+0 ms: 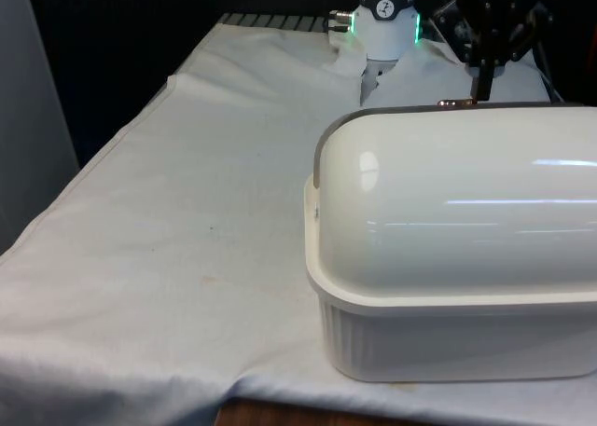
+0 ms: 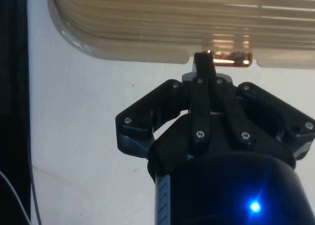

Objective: Open the lid, then close it.

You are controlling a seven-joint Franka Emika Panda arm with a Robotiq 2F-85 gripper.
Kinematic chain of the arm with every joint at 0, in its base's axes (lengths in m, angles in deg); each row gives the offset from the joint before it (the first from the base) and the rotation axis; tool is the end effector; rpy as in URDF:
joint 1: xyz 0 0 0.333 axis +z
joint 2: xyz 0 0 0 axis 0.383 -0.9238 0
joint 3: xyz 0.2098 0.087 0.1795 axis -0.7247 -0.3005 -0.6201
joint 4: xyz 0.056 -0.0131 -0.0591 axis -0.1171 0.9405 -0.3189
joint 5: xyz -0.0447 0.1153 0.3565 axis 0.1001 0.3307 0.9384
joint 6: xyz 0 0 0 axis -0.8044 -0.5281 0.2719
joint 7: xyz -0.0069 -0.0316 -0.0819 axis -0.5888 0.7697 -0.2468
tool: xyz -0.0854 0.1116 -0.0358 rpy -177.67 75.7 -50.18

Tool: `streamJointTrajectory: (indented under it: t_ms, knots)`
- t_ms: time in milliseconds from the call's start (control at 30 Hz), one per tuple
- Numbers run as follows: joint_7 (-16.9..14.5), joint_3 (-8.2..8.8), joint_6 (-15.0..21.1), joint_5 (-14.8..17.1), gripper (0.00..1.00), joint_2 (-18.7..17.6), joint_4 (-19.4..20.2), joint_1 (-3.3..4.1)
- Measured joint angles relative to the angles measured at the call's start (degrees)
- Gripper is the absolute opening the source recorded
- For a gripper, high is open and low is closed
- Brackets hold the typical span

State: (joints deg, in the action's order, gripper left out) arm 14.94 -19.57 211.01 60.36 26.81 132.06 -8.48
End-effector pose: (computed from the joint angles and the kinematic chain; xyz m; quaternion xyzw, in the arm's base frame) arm 0.6593 0.1165 0.3427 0.9921 0.1067 0.0647 0.0143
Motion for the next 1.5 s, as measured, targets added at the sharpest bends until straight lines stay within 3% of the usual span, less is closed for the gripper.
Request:
streamJointTrajectory:
  t_ms: [867, 1200, 1500]
  knots:
    - [-3.04, -0.29, -8.77, 1.09, 0.00, -1.26, -0.11, -0.11]
    - [-3.04, -0.40, -8.14, 1.09, 0.00, 0.69, 3.78, 0.11]
    - [-2.86, -0.80, -3.04, 1.03, 0.00, 4.07, 11.46, 0.29]
